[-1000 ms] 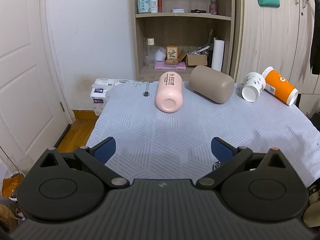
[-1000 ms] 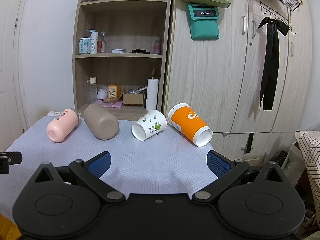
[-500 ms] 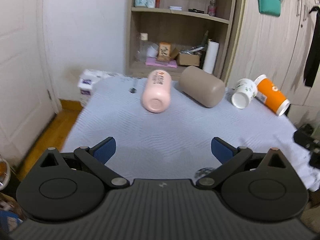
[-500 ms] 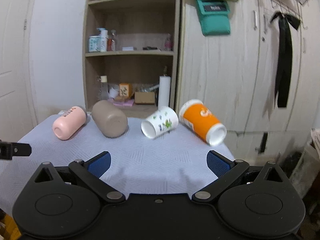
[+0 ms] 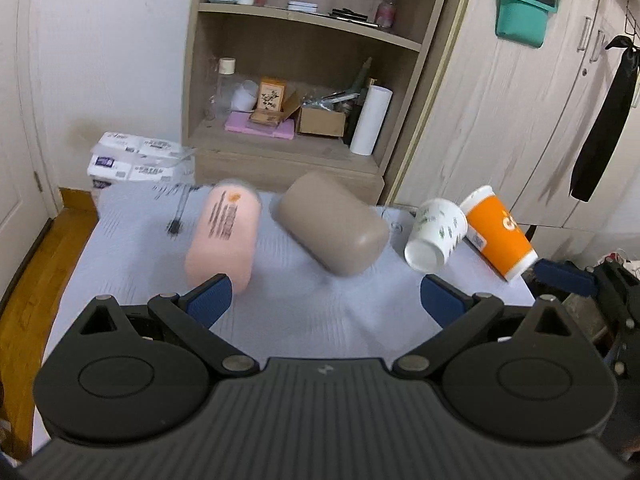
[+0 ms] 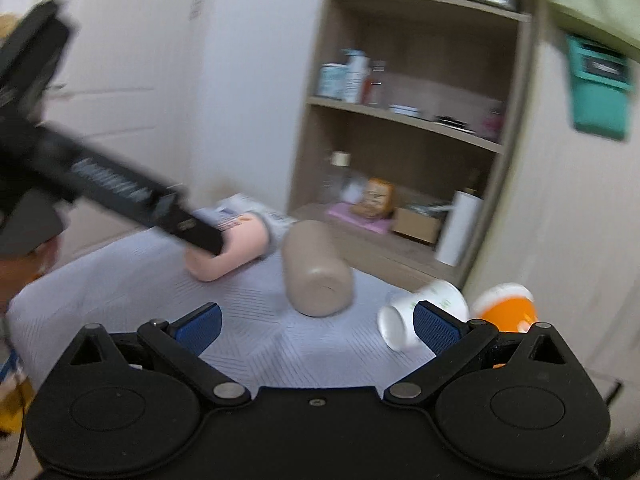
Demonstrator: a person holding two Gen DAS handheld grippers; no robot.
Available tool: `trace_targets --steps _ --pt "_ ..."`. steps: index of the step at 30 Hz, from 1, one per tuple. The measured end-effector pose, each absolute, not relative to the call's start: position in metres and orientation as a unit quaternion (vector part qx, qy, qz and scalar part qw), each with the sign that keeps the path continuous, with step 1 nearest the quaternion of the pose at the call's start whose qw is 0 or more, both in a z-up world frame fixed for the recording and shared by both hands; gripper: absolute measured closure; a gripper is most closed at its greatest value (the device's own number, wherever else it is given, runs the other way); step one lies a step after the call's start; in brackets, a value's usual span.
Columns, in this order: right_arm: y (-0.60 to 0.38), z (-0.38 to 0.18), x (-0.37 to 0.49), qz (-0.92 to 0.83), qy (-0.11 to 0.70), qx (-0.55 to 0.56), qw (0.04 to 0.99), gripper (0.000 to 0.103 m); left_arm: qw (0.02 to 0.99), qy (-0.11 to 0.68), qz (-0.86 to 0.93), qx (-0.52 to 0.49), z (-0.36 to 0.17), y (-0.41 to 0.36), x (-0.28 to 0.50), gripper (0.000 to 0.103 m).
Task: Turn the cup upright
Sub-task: 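Move the left tool onto the taupe tumbler while the right tool closes in on its base, then rotate the tumbler with the left tool while the right tool supports its base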
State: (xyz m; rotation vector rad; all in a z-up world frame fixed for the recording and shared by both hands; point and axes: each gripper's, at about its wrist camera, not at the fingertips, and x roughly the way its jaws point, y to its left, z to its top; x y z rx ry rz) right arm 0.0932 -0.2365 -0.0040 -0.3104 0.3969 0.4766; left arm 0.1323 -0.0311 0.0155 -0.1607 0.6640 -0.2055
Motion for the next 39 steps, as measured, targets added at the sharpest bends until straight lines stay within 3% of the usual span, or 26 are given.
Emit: trace_targets --steps 7,15,34,39 --pt "-0.227 -0.003 0.155 0.293 0.240 -0.157 0.912 0.000 0.895 0.408 -0.124 -0.131 0.004 -0.034 0.203 0.005" --pt "-0.219 -0.009 0.216 0.354 0.317 -0.120 0.872 0.000 0.854 0.470 -0.124 -0.183 -0.018 -0.032 0.256 0.028" --pt "-0.204 -0.039 0.281 0.329 0.370 -0.097 0.863 0.001 0.832 0.469 -0.119 -0.271 -0.025 -0.016 0.287 0.030" --pt "-0.202 -0.042 0.286 0.334 0.392 -0.094 0.852 0.021 0.835 0.465 -0.108 -0.272 -0.026 -0.015 0.287 0.030"
